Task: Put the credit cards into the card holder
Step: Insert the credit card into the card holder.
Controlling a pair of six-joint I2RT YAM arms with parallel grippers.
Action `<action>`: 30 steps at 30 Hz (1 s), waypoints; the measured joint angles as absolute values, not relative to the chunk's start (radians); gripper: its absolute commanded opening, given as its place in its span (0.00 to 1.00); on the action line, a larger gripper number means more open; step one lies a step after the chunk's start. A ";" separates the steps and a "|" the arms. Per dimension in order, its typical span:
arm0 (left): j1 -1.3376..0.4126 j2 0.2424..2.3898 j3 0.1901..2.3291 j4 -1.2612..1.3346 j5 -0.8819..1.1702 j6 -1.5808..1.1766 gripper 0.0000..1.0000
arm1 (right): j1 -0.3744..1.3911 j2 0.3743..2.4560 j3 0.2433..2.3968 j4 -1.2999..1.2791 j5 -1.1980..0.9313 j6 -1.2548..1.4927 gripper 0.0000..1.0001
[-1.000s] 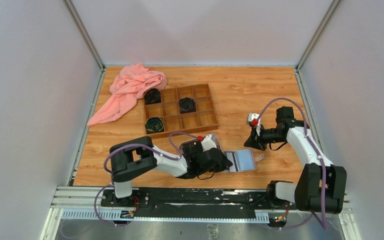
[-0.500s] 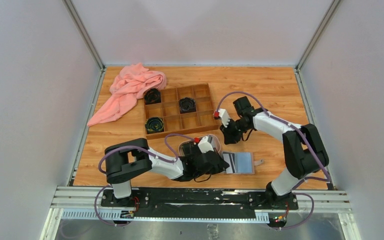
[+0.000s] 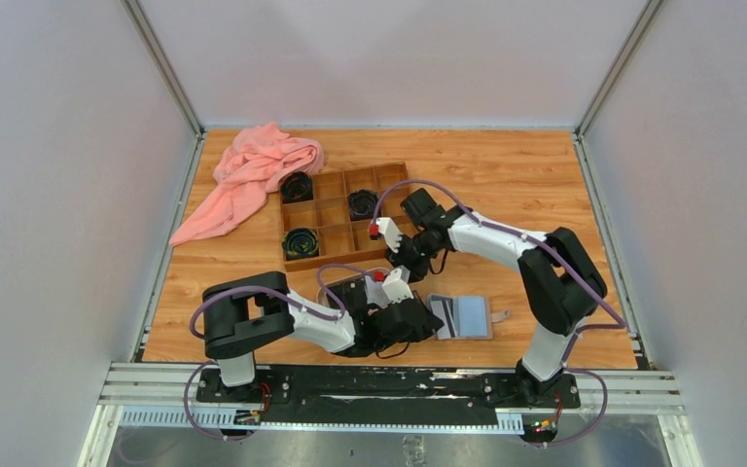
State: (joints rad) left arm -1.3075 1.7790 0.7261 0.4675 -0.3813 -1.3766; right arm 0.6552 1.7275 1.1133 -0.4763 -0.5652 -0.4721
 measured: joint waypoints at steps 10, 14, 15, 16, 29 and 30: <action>-1.318 1.769 0.707 0.483 -0.405 -1.368 0.00 | 0.676 1.753 1.194 -0.517 -0.624 -0.493 0.20; -1.304 1.769 0.708 0.483 -0.396 -1.349 0.00 | 0.579 1.554 1.165 -0.631 -0.702 -0.616 0.21; -1.301 1.769 0.708 0.483 -0.396 -1.347 0.00 | 0.547 1.505 1.158 -0.660 -0.722 -0.654 0.21; -1.296 1.769 0.708 0.482 -0.398 -1.345 0.00 | 0.495 1.437 1.138 -0.693 -0.754 -0.713 0.21; -1.287 1.771 0.716 0.484 -0.430 -1.363 0.00 | 0.175 1.282 0.735 -0.843 -0.727 -1.119 0.14; -1.284 1.776 0.719 0.484 -0.431 -1.367 0.00 | 0.170 1.298 0.735 -0.830 -0.715 -1.119 0.14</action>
State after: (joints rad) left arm -1.2842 1.7756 0.7193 0.4843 -0.4313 -1.3666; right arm 0.1703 1.2980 0.7345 -0.8295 -0.7155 -1.1194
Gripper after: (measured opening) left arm 0.006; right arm 0.158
